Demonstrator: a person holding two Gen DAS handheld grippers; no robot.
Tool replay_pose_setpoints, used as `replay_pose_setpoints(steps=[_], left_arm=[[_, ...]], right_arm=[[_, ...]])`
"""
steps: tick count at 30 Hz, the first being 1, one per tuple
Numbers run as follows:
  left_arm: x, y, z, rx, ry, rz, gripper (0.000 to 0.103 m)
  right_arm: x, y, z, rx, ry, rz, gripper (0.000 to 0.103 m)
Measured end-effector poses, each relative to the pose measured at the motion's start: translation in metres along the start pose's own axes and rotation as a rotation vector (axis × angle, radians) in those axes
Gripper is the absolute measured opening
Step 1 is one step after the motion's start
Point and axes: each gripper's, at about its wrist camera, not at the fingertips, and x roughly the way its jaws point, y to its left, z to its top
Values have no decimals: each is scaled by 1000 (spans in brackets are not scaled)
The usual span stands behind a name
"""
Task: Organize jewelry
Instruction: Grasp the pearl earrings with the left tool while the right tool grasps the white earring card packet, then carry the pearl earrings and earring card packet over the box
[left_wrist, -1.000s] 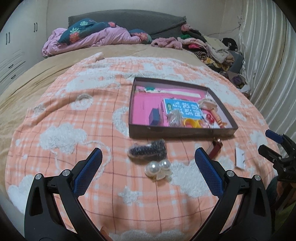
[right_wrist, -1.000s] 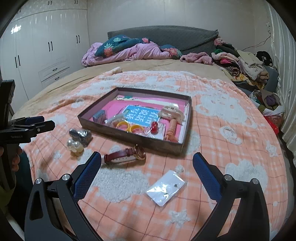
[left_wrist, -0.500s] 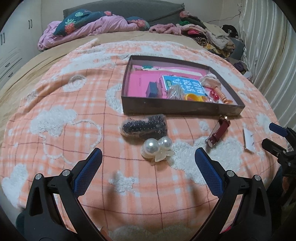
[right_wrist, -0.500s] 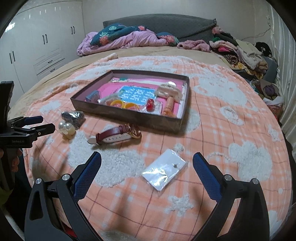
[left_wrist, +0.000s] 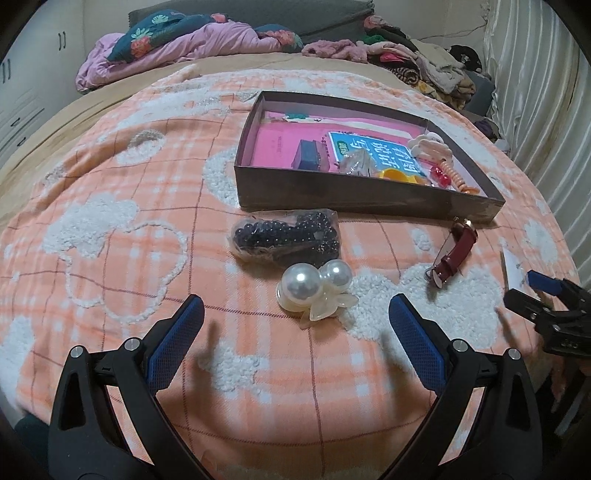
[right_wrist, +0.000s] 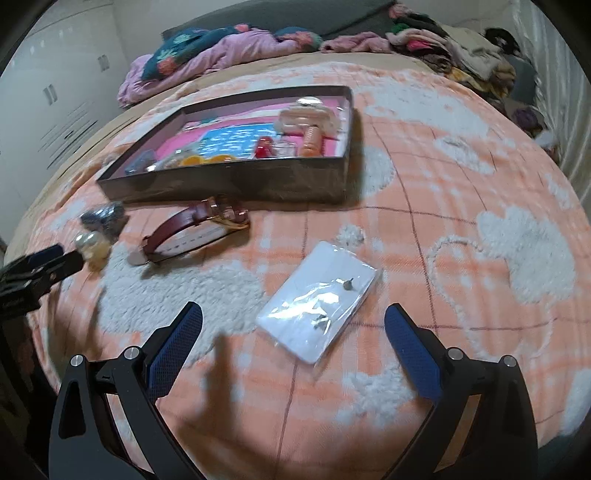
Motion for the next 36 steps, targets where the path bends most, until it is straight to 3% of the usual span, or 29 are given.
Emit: replay_pose_setpoints(steps=[3,7,8,10,12,13,14,23,36], left_arm=[[4,-2,1,-10,-2,-8,93],[9,-5,3,-19,-4,-9,93],[10,-6,3,-20,-7,-6,91],[14,-8,4,-19,-6,-5,81],[19,-9,5,-12,1,8,63],[22,-11,5,-5,10,10,46],[23,-12,5,1,15,9,41],[1,-9,-1,25,-9,-23,40],[-43,-13,18,24,-116,-51,40]], right_arm=[[8,0,3,22,-10,-20,98],[16,6,7,-11,-30,-62,69],[17,6,7,-23,-33,-64,64],[15,7,8,-32,-39,-47,41],[13,6,9,-34,-41,-23,40],[12,6,9,-35,-41,-9,40],[10,7,8,-37,-42,2,40],[-23,18,7,-85,-109,86,39],[-63,35,22,-143,-215,120,39]])
